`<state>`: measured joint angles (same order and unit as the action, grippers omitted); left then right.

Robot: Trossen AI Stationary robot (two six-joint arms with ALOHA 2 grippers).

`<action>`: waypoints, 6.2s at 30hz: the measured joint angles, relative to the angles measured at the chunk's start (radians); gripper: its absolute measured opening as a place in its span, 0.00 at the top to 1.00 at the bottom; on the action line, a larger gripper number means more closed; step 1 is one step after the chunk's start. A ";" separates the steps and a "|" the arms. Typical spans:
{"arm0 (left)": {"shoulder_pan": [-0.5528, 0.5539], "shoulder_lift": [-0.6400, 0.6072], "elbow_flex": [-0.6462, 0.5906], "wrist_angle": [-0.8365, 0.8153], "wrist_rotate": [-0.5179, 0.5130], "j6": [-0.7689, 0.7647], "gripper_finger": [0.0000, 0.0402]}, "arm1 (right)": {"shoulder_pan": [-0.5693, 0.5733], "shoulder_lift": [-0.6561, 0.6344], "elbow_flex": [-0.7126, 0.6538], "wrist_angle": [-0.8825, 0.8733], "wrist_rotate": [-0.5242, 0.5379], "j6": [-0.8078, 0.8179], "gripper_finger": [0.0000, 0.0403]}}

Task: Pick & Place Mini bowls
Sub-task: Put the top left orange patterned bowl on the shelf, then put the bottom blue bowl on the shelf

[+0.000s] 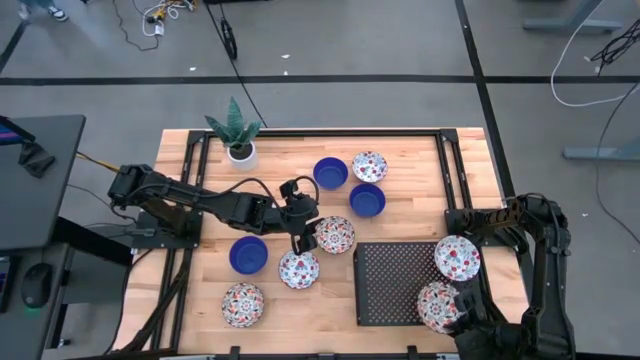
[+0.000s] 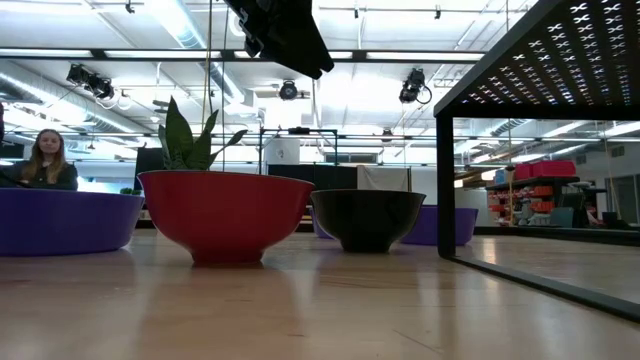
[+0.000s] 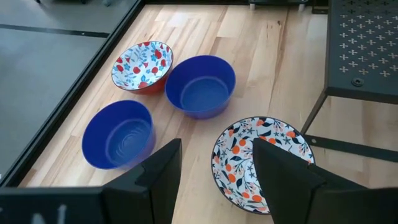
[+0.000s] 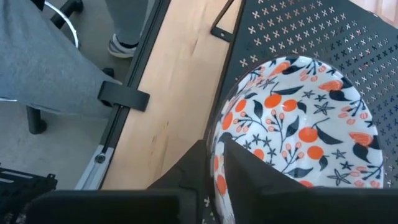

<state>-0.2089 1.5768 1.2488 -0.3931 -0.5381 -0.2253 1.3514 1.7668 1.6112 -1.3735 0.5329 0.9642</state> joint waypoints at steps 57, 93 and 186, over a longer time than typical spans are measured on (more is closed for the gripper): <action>-0.091 0.000 0.000 -0.061 -0.011 -0.009 0.50 | -0.158 -0.238 -0.092 0.715 0.396 -0.872 0.60; -0.633 -0.005 -0.013 -0.931 0.382 -1.112 0.40 | -0.875 -0.300 -0.646 1.666 -0.055 -0.919 0.67; -0.187 -0.005 0.105 -0.071 0.325 0.694 0.99 | -1.014 -0.371 -0.181 0.721 -0.664 -1.307 0.44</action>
<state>-0.3954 1.5723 1.3537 -0.4645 -0.2127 0.4683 0.3373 1.3958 1.4306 -0.6528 -0.1312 -0.3432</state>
